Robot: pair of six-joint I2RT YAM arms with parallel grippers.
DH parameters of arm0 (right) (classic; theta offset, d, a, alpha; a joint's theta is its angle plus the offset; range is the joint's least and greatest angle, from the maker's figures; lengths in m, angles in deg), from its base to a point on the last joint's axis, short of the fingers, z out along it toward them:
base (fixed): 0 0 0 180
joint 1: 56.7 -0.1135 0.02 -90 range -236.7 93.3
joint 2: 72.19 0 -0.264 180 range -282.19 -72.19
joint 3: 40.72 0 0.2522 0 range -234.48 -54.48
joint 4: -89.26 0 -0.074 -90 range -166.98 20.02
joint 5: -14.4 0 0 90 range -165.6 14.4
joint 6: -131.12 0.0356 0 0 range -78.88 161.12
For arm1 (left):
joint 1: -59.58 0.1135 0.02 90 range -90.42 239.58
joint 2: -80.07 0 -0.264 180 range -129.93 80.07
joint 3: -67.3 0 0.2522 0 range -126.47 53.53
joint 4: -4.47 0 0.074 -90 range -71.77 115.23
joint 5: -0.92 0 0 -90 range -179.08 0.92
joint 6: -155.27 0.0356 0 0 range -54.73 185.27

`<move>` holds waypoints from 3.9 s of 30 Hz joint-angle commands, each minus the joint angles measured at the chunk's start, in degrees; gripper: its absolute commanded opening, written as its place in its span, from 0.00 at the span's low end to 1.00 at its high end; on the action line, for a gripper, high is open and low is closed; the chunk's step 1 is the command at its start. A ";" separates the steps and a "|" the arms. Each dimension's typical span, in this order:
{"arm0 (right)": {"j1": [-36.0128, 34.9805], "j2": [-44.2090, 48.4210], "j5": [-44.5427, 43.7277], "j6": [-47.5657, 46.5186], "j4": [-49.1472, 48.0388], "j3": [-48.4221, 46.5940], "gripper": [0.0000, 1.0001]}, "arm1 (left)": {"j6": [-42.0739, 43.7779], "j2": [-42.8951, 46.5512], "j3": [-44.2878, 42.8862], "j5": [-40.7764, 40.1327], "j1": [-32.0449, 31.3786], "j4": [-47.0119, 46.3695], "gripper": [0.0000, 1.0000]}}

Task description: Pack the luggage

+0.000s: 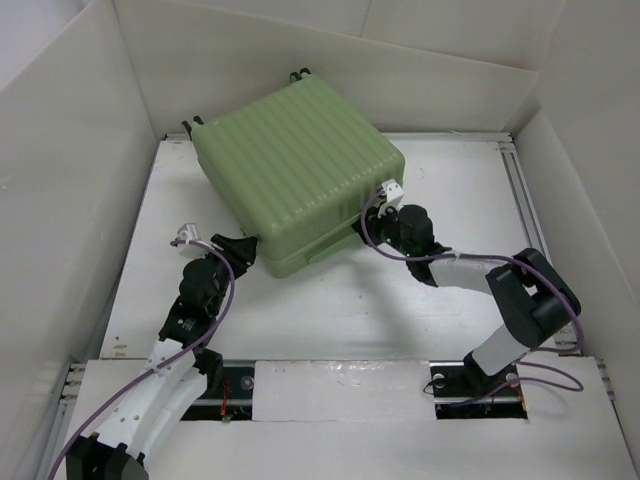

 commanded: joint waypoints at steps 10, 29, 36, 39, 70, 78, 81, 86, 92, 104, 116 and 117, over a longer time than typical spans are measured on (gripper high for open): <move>-3.14 1.45 -0.43 3.05 -11.55 -0.07 0.00 | 0.55 -1.69 1.70 6.63 -0.71 -4.79 0.35; -30.99 -0.99 14.07 15.70 10.87 -14.12 0.00 | -1.64 -8.73 2.23 13.39 -0.71 -14.64 0.28; -41.72 -10.49 16.27 15.28 7.00 -24.93 0.00 | -1.29 -5.40 1.62 14.63 -0.71 -10.54 0.27; -42.34 -9.71 13.38 14.57 6.47 -24.33 0.00 | -0.59 -3.81 1.09 14.63 -0.71 -9.72 0.27; -18.09 51.30 -15.64 17.64 42.24 4.77 0.00 | 5.04 -5.67 -9.81 -13.91 -27.25 -9.39 0.98; -10.00 46.38 -7.21 15.80 39.34 2.67 0.00 | 3.98 -4.86 -10.70 -8.87 -22.68 -3.65 0.73; -9.47 46.37 -1.67 15.80 39.34 3.53 0.00 | 5.29 -4.86 -7.36 0.73 -24.69 -7.26 0.49; -10.09 46.37 0.89 16.85 39.34 8.01 0.14 | 6.18 -9.26 -3.05 7.66 -27.60 -7.51 0.46; -11.14 47.08 -2.09 17.64 40.83 9.43 0.46 | 7.50 -12.50 0.56 13.56 -27.60 -12.79 0.47; -11.67 51.38 -8.58 22.03 45.49 12.58 0.63 | 10.66 -17.61 0.03 17.70 -27.60 -15.87 0.48; -11.67 48.75 -0.87 23.36 42.59 14.52 0.68 | 10.66 -21.47 -0.58 19.46 -27.60 -19.91 0.48; -11.67 47.88 -0.87 23.36 41.81 14.52 0.68 | 10.66 -21.99 -0.58 19.46 -27.60 -20.61 0.48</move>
